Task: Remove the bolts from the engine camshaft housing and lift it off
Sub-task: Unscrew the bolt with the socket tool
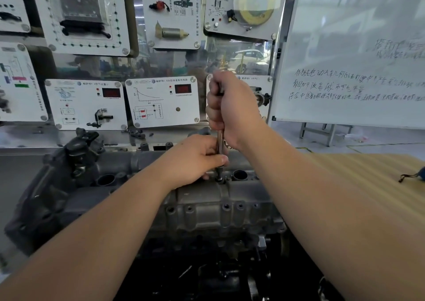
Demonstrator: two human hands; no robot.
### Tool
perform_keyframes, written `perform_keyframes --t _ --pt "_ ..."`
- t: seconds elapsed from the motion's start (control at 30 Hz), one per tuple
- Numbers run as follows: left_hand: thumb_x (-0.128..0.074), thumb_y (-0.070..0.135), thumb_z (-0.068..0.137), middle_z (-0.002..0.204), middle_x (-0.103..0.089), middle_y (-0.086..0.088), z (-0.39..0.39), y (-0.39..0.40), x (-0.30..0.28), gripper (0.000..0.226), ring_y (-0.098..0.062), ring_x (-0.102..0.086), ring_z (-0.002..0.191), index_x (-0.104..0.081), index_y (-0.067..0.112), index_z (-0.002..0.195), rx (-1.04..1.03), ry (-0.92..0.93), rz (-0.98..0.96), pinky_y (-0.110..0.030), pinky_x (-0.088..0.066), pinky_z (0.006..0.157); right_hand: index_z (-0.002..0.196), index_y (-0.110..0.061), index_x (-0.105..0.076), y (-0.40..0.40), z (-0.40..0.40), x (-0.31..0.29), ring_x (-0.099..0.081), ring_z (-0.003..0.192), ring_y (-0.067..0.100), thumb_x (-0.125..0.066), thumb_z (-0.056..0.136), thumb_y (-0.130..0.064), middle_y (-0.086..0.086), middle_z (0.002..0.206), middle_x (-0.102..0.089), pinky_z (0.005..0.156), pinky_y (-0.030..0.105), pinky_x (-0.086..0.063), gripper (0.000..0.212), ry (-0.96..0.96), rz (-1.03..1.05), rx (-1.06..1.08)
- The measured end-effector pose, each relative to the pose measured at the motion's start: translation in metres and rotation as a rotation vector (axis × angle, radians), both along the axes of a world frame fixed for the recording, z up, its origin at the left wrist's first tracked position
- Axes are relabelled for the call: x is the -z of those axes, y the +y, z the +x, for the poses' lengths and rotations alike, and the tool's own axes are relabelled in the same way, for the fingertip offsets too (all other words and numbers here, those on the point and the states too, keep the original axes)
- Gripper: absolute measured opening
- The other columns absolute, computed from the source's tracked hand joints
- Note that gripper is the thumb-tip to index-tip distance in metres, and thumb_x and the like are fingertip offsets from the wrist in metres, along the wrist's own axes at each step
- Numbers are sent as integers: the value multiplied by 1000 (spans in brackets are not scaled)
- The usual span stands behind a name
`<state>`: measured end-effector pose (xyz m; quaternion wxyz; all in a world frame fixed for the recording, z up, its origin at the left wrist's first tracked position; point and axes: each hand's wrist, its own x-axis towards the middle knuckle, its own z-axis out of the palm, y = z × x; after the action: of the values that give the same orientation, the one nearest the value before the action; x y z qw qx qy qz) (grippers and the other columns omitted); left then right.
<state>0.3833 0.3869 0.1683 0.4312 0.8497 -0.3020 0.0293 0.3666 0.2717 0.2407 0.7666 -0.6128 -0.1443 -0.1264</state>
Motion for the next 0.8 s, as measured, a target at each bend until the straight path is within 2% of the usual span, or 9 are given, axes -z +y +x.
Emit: perform_keyframes --t 0.07,0.13,0.2,0.3,0.43,0.5,0.57,0.7,0.8 --pt "-65 27 99 93 -76 2 -2 -2 -2 7 -5 -71 68 -71 25 99 -14 -64 58 -10 -49 52 65 -24 -37 5 -2 6 -21 48 14 -47 98 -39 -4 55 -29 51 32 -18 37 23 4 143" --pt "-64 29 96 81 -73 7 -5 -2 -4 14 -2 -68 56 -66 33 83 -41 -101 87 -8 -44 46 68 -25 -38 13 -4 14 -24 50 13 -47 97 -50 -2 59 -29 50 29 -21 39 18 24 279" --pt "-63 25 93 64 -68 12 -6 -2 -5 26 -4 -67 52 -60 33 68 -66 -104 85 -9 -42 42 60 -26 -34 19 -5 19 -23 45 11 -43 99 -48 -5 54 -27 42 24 -21 45 -73 38 371" --pt "-62 24 93 63 -68 14 -7 -1 -5 23 -5 -68 51 -60 29 71 -77 -113 111 -10 -42 42 42 -26 -23 23 -1 19 -16 41 9 -38 100 -34 -11 44 -18 39 25 -15 61 -186 -67 469" --pt "-67 33 96 79 -73 7 -4 -1 -4 12 -1 -70 62 -68 23 89 -77 -164 118 -18 -53 48 52 -28 -21 16 7 12 -11 50 16 -40 90 -37 -5 53 -16 48 30 -10 43 -51 -29 183" --pt "-70 38 94 75 -74 0 -2 -3 -2 25 -5 -72 65 -65 14 86 -116 -191 146 -28 -58 56 50 -27 -25 1 11 9 -9 44 15 -37 95 -44 -6 50 -17 45 23 -11 49 60 -9 -102" --pt "-72 40 92 66 -71 1 -1 -5 -1 31 -5 -70 60 -58 17 78 -138 -197 135 -27 -55 55 49 -26 -28 -14 14 7 -8 42 12 -34 98 -47 -8 47 -16 44 19 -9 54 119 39 -310" --pt "-67 41 95 76 -70 0 0 -5 0 22 -20 -70 76 -62 21 87 -84 -176 178 -46 -57 74 55 -25 -25 -28 19 10 -8 41 10 -34 98 -50 -8 45 -18 44 18 -9 51 114 101 -438" --pt "-63 31 99 93 -74 -10 1 -2 0 18 -21 -72 87 -67 13 99 -32 -69 155 -52 -57 84 63 -23 -41 -20 20 20 -16 41 9 -40 99 -60 -9 48 -24 41 19 -17 51 62 109 -357"
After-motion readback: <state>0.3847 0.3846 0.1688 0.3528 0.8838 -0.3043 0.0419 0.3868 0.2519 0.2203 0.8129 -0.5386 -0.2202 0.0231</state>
